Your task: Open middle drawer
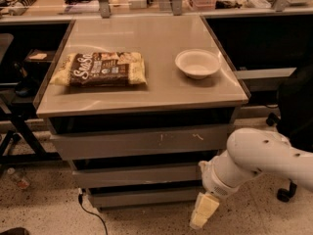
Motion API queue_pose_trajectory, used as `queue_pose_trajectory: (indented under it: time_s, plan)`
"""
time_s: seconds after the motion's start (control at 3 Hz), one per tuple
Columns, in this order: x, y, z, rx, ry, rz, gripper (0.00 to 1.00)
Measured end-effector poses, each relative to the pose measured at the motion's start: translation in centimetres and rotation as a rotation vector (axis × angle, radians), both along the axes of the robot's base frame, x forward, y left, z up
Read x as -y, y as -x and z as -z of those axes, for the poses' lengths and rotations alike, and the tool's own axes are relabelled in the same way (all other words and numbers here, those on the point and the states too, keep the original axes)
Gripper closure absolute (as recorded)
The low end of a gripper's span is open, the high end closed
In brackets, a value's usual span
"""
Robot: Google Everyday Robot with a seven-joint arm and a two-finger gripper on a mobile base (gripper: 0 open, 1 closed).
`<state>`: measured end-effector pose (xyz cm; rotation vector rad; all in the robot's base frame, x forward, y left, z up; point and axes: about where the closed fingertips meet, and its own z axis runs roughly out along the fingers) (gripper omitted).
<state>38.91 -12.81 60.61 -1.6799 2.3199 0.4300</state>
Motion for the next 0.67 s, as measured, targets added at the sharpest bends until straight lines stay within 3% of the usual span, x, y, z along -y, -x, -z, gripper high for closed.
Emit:
queue_pose_trajectory:
  time_s: [0.67]
  plan:
    - [-1.5,-4.1,7.7,0.0,-0.065,0.067,0.0]
